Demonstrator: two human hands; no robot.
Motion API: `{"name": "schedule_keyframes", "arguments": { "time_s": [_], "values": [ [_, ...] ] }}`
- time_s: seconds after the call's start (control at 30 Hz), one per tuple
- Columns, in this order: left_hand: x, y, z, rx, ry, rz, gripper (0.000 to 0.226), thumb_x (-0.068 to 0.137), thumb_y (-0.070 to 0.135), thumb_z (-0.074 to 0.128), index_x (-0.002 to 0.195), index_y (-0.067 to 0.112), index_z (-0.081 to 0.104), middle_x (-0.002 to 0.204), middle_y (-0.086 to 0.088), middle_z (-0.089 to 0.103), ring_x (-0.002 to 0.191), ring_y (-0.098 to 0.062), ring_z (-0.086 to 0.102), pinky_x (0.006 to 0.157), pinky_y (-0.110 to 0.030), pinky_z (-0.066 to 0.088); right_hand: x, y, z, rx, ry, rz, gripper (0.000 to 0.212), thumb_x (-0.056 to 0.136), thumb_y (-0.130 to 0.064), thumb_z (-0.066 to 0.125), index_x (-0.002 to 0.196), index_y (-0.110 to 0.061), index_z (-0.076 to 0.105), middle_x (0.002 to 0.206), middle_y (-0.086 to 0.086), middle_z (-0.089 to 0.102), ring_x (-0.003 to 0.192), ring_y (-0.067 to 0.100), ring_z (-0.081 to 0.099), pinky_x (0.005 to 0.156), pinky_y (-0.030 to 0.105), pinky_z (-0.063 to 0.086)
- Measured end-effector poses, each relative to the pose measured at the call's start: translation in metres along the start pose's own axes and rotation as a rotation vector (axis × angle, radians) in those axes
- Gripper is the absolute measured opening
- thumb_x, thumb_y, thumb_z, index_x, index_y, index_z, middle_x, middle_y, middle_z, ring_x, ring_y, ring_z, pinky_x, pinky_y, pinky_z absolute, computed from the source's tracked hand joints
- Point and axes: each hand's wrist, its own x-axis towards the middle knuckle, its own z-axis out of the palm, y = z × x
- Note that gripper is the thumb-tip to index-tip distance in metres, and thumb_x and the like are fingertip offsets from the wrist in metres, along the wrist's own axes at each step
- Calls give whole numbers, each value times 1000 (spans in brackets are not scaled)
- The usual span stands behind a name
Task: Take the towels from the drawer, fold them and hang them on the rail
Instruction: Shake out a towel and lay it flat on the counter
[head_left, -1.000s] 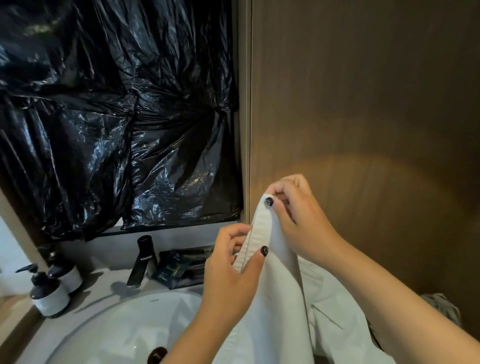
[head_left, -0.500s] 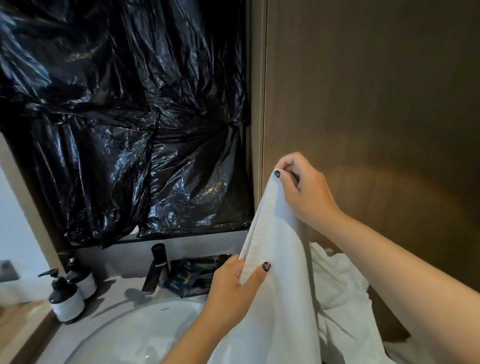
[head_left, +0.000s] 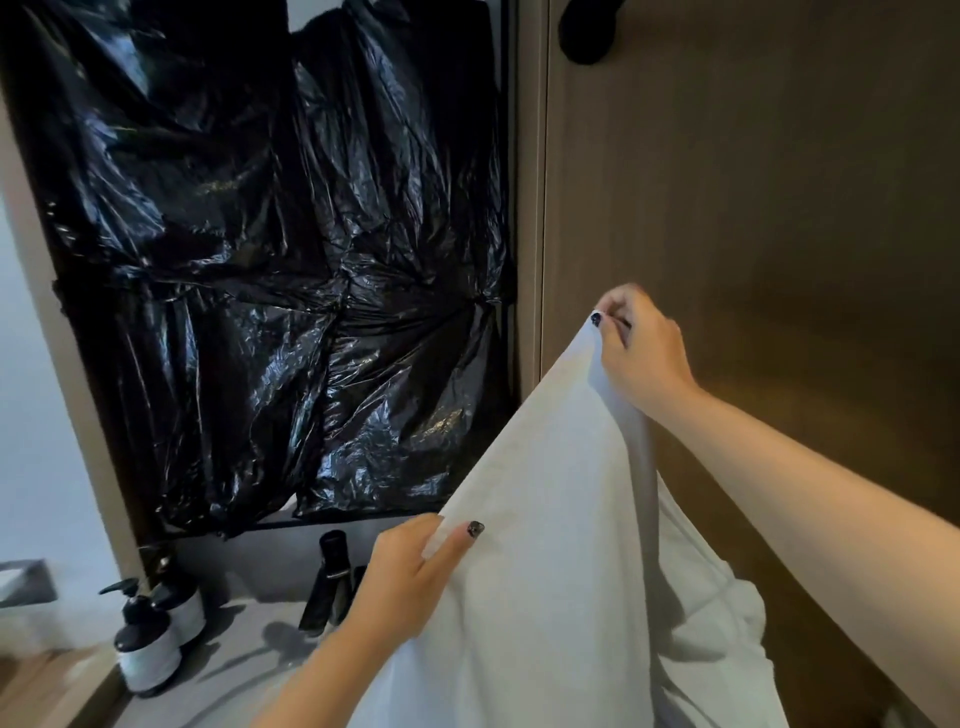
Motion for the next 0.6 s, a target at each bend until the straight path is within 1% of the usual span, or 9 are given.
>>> {"name": "schedule_keyframes", "arguments": {
  "time_s": [0.07,0.13,0.2,0.27,0.37,0.4,0.47,0.53,0.6],
  "values": [
    [10,-1,-13,32,-12,15,74,75,77,57,62,5,49,58,4,43,54,-7,36,54,-27,28,4,-1,-4,-8,16,-25,6,100,-13,52,100,-19,52,93,-2,60,80,7,57,61,-2,38],
    [17,-3,-25,61,-37,48,69,67,74,70,60,8,53,58,2,48,54,-5,37,53,-25,27,10,-1,-10,-13,52,-46,6,99,-13,52,100,-19,52,93,-2,60,81,6,55,61,-3,36],
    [20,-4,-36,139,-87,104,69,64,68,75,62,5,48,63,-2,45,58,-7,34,55,-27,25,17,-1,-18,-22,100,-61,7,99,-12,53,102,-19,52,94,-2,60,81,5,55,61,-5,36],
    [22,-5,-45,181,-143,134,66,69,63,73,63,4,44,66,-2,40,59,-8,31,57,-28,24,24,3,-28,-43,151,-70,6,99,-12,53,104,-15,54,94,-2,59,82,9,56,62,-5,36],
    [27,-5,-56,241,-201,140,53,82,54,69,71,3,58,71,-3,48,58,-8,37,57,-28,30,31,13,-42,-56,201,-39,10,99,-11,53,108,-14,55,96,-3,59,87,11,57,61,-4,36],
    [30,-5,-58,266,-216,141,48,85,51,68,75,4,62,73,-2,50,58,-10,41,57,-30,34,33,17,-46,-64,211,-26,10,98,-11,53,108,-14,55,97,-3,59,87,12,57,60,-4,35],
    [36,-2,-61,330,-260,146,36,89,48,65,82,13,67,77,2,54,60,-12,49,60,-35,41,33,25,-54,-87,231,-14,11,98,-9,53,108,-12,56,95,-1,59,85,14,56,59,-4,33],
    [42,-3,-62,469,-335,158,27,92,48,61,82,23,62,79,7,53,62,-10,50,60,-30,42,31,33,-61,-106,252,11,13,98,-8,52,110,-10,56,95,0,59,84,15,55,59,-4,32],
    [40,-11,-60,662,-432,183,31,92,44,59,74,23,47,77,8,47,61,-8,41,60,-26,36,29,41,-69,-113,271,60,15,98,-8,51,112,-10,55,98,0,58,86,14,55,58,-6,33]
  ]
}}
